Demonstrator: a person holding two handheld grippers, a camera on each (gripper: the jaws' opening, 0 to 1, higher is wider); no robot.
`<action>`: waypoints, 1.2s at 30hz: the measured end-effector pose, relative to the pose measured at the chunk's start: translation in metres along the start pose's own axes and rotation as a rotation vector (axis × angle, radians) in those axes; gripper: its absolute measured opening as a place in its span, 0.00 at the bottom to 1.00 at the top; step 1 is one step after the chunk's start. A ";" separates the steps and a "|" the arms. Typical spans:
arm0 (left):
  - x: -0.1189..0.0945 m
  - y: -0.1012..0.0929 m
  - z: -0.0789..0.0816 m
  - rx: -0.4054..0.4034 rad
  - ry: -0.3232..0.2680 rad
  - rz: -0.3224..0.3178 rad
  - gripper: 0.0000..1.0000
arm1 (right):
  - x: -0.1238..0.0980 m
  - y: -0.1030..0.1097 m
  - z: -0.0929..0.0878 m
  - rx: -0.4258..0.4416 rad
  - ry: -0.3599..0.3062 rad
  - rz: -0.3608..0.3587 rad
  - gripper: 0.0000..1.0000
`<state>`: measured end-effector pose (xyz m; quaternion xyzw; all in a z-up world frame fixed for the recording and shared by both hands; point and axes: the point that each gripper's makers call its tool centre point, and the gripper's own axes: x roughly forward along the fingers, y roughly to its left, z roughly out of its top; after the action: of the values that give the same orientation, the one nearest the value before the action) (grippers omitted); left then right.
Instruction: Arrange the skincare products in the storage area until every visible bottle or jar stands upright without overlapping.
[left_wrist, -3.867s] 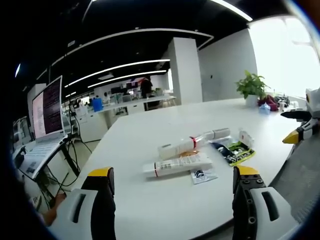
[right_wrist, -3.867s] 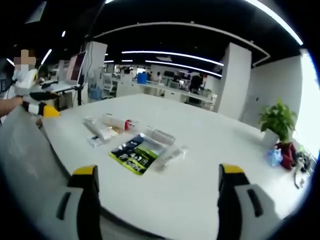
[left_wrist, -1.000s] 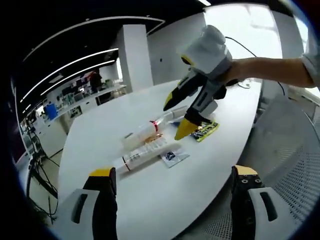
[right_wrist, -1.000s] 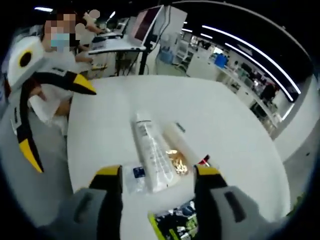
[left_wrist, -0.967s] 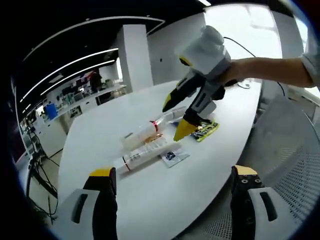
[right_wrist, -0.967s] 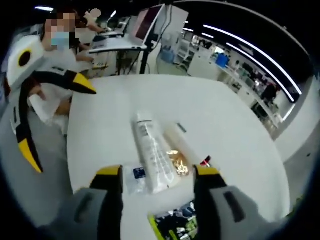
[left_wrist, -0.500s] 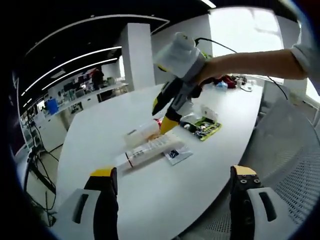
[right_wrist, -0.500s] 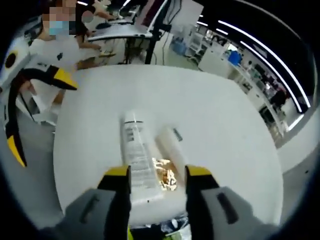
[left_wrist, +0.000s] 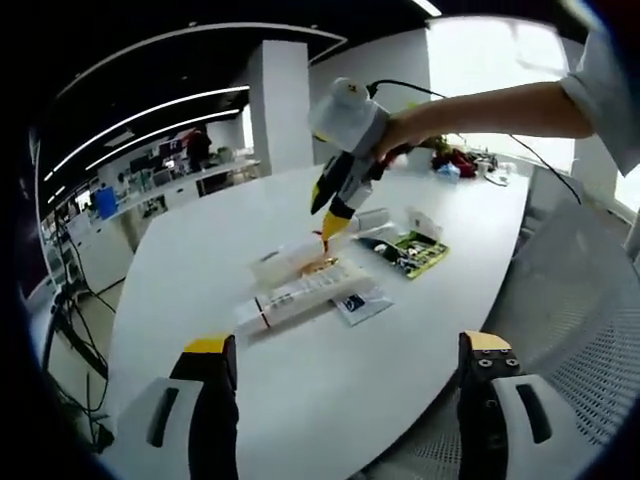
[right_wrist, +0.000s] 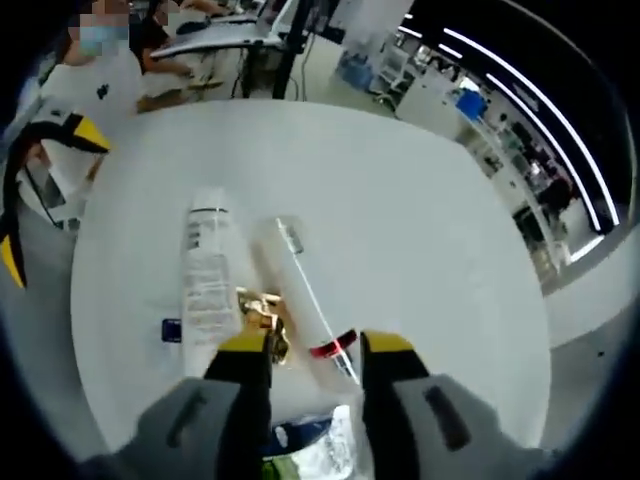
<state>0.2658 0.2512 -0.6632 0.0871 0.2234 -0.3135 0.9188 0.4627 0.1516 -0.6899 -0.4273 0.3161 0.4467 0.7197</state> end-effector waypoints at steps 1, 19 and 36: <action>0.001 0.001 0.000 -0.003 0.002 0.000 0.89 | 0.002 -0.001 -0.001 -0.007 0.007 0.003 0.35; 0.006 0.013 -0.006 -0.038 0.025 0.014 0.88 | 0.045 -0.002 -0.017 -0.119 0.158 0.175 0.32; 0.008 0.027 -0.009 -0.066 0.050 0.038 0.87 | 0.068 -0.007 -0.027 -0.140 0.235 0.338 0.34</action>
<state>0.2853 0.2707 -0.6744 0.0686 0.2546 -0.2860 0.9212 0.4946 0.1510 -0.7558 -0.4662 0.4334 0.5287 0.5615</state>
